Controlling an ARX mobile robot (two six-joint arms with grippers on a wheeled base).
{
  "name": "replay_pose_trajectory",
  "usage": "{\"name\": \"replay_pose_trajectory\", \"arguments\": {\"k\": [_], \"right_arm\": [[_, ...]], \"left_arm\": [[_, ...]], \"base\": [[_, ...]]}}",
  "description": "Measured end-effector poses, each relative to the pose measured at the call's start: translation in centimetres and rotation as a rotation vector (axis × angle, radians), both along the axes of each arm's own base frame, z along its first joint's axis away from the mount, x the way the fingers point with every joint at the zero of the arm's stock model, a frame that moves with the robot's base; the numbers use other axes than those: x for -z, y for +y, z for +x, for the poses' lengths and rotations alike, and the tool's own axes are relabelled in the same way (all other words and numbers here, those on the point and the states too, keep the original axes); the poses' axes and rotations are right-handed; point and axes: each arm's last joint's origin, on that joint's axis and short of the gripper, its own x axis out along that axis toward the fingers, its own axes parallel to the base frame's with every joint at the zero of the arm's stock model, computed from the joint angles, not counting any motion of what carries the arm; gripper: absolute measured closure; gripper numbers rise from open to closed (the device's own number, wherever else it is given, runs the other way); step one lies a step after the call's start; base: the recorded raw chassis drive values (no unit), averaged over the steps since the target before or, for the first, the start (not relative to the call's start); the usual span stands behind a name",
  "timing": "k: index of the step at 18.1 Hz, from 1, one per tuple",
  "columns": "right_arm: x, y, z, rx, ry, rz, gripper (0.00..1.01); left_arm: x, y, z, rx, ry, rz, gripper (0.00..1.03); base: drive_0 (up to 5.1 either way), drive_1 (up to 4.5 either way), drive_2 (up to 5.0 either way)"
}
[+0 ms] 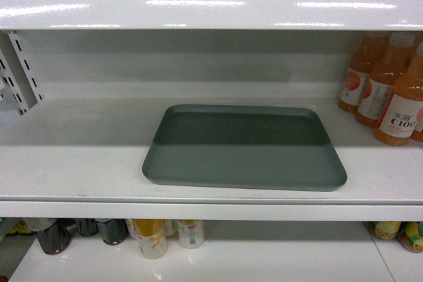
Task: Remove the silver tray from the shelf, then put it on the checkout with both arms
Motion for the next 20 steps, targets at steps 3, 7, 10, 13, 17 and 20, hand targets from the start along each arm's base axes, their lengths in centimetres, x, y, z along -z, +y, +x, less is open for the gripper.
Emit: {"name": "replay_pose_trajectory", "arguments": {"k": [3, 7, 10, 13, 17, 20], "right_arm": [[0.00, 0.00, 0.00, 0.000, 0.000, 0.000, 0.03], [0.00, 0.00, 0.00, 0.000, 0.000, 0.000, 0.03], [0.00, 0.00, 0.00, 0.000, 0.000, 0.000, 0.03], [0.00, 0.00, 0.00, 0.000, 0.000, 0.000, 0.03], [0.00, 0.00, 0.00, 0.000, 0.000, 0.000, 0.03], [0.00, 0.00, 0.00, 0.000, 0.000, 0.000, 0.03]], "left_arm": [[0.00, 0.00, 0.00, 0.000, 0.000, 0.000, 0.05], [0.00, 0.00, 0.00, 0.000, 0.000, 0.000, 0.05], [0.00, 0.00, 0.00, 0.000, 0.000, 0.000, 0.05], [0.00, 0.00, 0.00, 0.000, 0.000, 0.000, 0.05], [0.00, 0.00, 0.00, 0.000, 0.000, 0.000, 0.05], [0.00, 0.00, 0.00, 0.000, 0.000, 0.000, 0.05]], "base": [[0.0, 0.00, 0.0], [0.0, 0.00, 0.0], [0.0, 0.00, 0.0], [0.0, 0.00, 0.0], [0.0, 0.00, 0.0], [0.0, 0.00, 0.0]]}}
